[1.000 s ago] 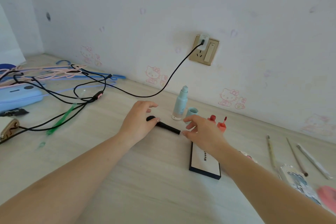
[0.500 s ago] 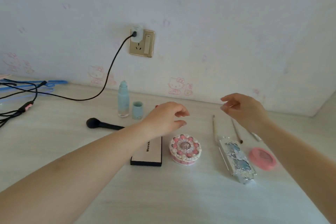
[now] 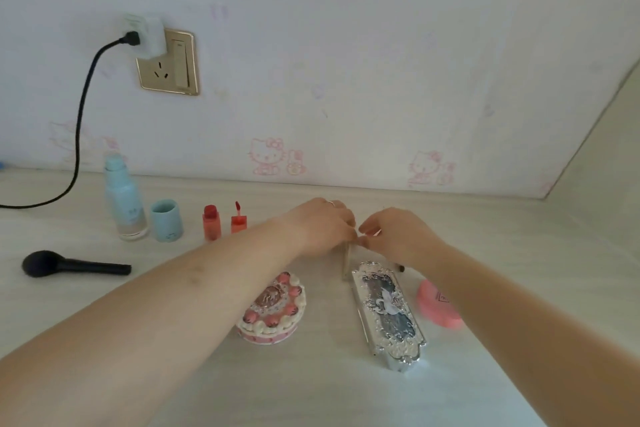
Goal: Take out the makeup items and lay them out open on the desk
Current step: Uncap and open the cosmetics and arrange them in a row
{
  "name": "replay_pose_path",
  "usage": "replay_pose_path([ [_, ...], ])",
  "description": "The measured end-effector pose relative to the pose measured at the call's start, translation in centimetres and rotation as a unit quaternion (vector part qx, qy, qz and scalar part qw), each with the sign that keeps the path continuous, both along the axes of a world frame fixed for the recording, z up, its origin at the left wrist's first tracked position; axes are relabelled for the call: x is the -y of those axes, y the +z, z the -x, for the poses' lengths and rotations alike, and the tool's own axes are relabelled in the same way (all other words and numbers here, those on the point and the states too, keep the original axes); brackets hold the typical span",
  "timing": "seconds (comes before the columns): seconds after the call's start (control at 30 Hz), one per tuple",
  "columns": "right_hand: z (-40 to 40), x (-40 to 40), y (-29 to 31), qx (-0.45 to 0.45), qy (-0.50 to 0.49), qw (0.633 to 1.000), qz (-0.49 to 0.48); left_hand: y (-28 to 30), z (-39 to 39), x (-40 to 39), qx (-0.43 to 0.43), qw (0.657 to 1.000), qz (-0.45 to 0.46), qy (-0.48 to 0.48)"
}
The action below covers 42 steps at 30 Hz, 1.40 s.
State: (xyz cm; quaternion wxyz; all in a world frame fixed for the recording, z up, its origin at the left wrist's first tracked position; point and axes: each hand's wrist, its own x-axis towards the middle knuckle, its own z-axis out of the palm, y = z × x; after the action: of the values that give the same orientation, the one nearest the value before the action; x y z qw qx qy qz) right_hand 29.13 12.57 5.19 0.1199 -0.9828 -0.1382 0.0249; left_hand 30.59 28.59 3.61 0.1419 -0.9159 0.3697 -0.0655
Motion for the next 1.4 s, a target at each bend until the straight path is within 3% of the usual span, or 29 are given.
replay_pose_path([
  [0.1,-0.5,-1.0,-0.7,-0.016,0.004,1.0,-0.001,0.0,-1.1,-0.2,0.067,0.997,-0.017,-0.043],
  [0.4,-0.9,-1.4,-2.4,-0.037,-0.033,0.992,-0.112,0.2,-3.3,-1.4,0.098,0.984,-0.055,-0.137],
  [0.6,-1.0,-2.0,-3.0,-0.04,-0.044,0.99,-0.131,0.6,-3.6,-2.1,0.105,0.973,-0.118,-0.166],
  [0.83,-0.5,-3.5,-2.7,-0.062,-0.056,0.994,-0.07,1.2,-3.1,-2.2,0.109,0.958,-0.209,-0.162],
  [1.0,-0.2,-4.3,-2.9,-0.049,-0.05,0.993,-0.098,2.1,-2.5,-3.5,0.116,0.963,-0.217,-0.105],
  [1.1,0.3,-4.3,-2.5,-0.038,-0.041,0.971,-0.232,3.7,-1.6,-5.4,0.139,0.974,-0.169,-0.058],
  [1.2,1.5,-4.2,-1.1,-0.012,-0.033,0.935,-0.354,5.8,0.4,-6.9,0.142,0.989,-0.035,-0.001],
  [1.4,6.9,-3.4,1.8,0.086,0.077,0.951,-0.288,7.2,7.4,-8.9,0.079,0.961,0.262,0.034],
])
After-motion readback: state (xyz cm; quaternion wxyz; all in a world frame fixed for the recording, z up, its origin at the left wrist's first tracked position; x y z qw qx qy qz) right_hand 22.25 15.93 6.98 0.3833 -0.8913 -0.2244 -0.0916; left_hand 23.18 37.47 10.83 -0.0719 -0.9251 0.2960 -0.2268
